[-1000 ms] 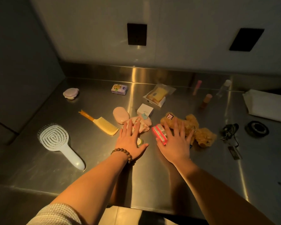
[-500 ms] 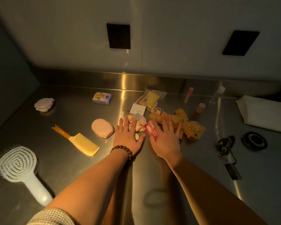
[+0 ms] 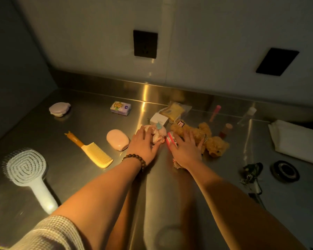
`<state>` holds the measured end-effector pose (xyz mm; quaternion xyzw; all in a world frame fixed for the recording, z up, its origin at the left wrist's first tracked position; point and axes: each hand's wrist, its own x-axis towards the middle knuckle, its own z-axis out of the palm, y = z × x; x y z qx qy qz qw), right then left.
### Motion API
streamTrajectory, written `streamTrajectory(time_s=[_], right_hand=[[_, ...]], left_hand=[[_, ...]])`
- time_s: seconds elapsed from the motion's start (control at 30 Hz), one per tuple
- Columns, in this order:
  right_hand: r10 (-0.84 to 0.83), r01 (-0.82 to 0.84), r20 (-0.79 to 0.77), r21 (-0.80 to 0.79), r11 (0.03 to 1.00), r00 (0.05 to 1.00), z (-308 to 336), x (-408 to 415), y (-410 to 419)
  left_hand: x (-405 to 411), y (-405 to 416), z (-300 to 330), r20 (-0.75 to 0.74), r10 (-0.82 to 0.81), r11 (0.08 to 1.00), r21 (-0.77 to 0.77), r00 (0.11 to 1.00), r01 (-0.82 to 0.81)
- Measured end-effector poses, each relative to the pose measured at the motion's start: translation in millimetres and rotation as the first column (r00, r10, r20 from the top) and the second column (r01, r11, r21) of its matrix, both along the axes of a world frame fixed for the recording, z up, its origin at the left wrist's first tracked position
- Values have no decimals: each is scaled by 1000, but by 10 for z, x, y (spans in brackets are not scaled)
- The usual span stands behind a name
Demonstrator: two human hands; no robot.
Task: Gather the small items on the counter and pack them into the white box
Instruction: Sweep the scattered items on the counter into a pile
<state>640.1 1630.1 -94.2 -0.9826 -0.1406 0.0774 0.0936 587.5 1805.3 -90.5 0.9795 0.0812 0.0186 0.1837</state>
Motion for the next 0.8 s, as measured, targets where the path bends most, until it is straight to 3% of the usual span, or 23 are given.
streamTrajectory(time_s=[0.1,0.3,0.47,0.8], right_hand=[[6,-2,-43,77,997,999,244,-110,21],[188,-212,124,226,951,974,718,-558,283],[352,-369,115,198,908,929,771,-932,607],[589,-594,88,53,803,803,451,-1153,1571]], left_hand=[[-259,111,195,-1,71,997,-29,997,-71],[-964,442,563,99,130,985,101,987,-140],[-1585,774,561,59,287,924,247,956,-293],[-2130,1396,262,-38,542,817,258,839,-516]])
